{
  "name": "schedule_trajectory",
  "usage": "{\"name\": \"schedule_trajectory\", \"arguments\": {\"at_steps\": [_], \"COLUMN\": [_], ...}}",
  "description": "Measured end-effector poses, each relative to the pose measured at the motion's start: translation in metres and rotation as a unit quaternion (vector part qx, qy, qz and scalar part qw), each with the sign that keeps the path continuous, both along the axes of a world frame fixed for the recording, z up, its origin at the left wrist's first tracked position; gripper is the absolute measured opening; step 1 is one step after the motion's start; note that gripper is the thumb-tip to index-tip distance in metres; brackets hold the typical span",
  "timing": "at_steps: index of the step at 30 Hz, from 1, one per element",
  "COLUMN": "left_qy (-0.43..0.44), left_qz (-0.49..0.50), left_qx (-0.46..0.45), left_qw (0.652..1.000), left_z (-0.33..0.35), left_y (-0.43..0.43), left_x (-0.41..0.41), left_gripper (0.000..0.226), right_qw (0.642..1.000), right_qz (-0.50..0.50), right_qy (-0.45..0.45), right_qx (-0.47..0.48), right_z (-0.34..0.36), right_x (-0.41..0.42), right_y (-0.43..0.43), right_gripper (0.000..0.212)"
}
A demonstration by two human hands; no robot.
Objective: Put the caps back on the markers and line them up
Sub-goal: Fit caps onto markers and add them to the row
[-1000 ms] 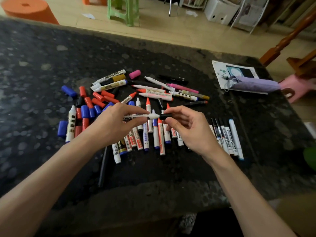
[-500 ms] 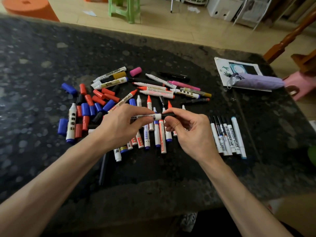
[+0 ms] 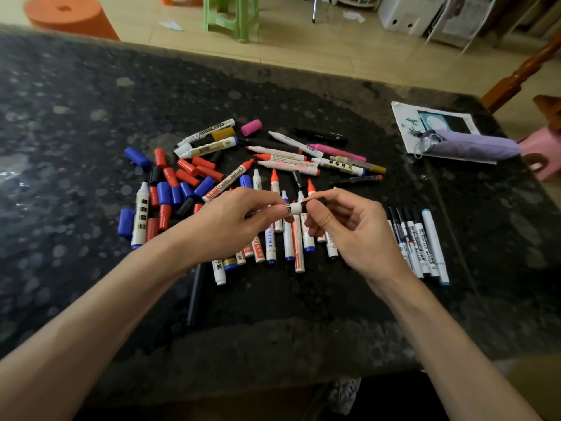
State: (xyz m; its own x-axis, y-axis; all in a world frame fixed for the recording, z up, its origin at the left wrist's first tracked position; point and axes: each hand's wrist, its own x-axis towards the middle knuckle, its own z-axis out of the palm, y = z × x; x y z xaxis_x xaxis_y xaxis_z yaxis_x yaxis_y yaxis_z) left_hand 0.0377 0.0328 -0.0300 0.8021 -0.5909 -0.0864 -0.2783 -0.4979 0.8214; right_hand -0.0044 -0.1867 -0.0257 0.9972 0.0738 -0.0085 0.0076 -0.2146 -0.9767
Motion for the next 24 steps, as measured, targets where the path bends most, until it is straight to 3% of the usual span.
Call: {"name": "schedule_trajectory", "arguments": {"at_steps": [7,12,15,19,24], "left_qy": [-0.014,0.007,0.03,0.068,0.026], "left_qz": [-0.037,-0.069,-0.082,0.02,0.145], "left_qx": [0.0,-0.024,-0.037,-0.016,-0.002], "left_qw": [0.999,0.997,0.995,0.997,0.989], "left_z": [0.01,0.024,0.023,0.021,0.014], "left_y": [0.022,0.033,0.046,0.086,0.118], "left_x": [0.003,0.01,0.014,0.027,0.029], "left_gripper": [0.026,0.043,0.039,0.044,0.035], "right_qw": [1.0,0.996,0.992,0.987,0.968], "right_qz": [0.018,0.017,0.009,-0.029,0.021], "right_qy": [-0.013,-0.085,-0.121,-0.144,-0.07], "right_qx": [-0.002,-0.032,-0.039,-0.058,-0.239], "right_z": [0.0,0.0,0.0,0.006,-0.007], "right_x": [0.003,0.005,0.005,0.016,0.026], "right_y": [0.01,0.023,0.03,0.013,0.005], "right_gripper": [0.015,0.017,0.018,0.02,0.019]}}
